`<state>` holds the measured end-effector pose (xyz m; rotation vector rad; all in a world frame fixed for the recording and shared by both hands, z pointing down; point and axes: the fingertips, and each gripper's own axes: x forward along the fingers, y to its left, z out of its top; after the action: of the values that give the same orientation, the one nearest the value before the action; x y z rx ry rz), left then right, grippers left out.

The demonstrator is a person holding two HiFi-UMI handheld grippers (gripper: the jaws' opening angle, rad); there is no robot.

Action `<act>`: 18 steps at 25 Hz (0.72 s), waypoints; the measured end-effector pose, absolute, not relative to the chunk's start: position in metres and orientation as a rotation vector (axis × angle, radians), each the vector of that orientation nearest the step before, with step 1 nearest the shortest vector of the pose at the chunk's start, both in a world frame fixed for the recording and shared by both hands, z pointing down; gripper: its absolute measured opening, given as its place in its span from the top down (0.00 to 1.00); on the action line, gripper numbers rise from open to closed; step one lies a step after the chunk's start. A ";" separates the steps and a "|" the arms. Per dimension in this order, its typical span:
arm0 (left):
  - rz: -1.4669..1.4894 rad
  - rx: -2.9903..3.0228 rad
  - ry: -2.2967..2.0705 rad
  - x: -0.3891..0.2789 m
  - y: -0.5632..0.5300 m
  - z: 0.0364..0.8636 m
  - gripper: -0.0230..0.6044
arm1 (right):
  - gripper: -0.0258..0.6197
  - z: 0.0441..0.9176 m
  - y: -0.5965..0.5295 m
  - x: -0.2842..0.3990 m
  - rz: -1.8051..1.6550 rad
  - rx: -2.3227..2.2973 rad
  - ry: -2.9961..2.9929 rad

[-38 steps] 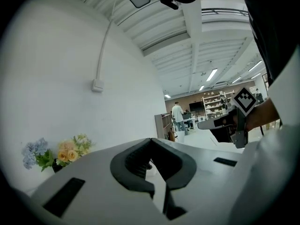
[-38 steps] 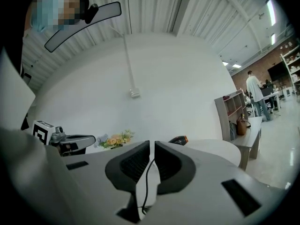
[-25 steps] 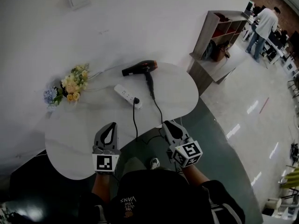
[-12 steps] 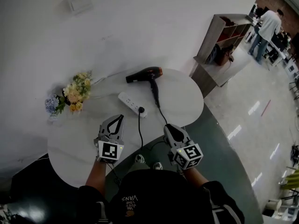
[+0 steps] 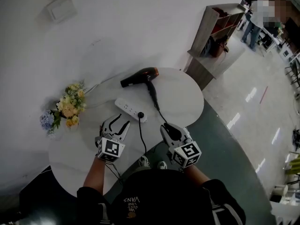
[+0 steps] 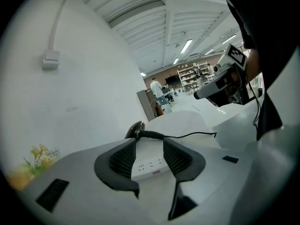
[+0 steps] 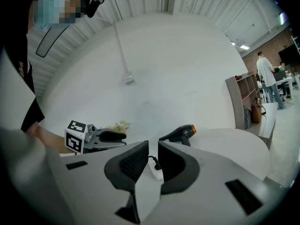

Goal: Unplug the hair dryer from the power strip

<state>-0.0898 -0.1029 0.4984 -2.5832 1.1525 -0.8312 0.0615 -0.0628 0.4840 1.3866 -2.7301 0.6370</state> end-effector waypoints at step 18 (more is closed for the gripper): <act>-1.196 -2.575 0.745 -0.085 -0.151 0.595 0.48 | 0.65 0.547 -0.117 0.032 0.626 1.268 -2.597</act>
<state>-0.0850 -0.1513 0.5954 -2.5747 0.7453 -1.1965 0.0319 -0.1167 0.5469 1.2678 -2.5974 0.6261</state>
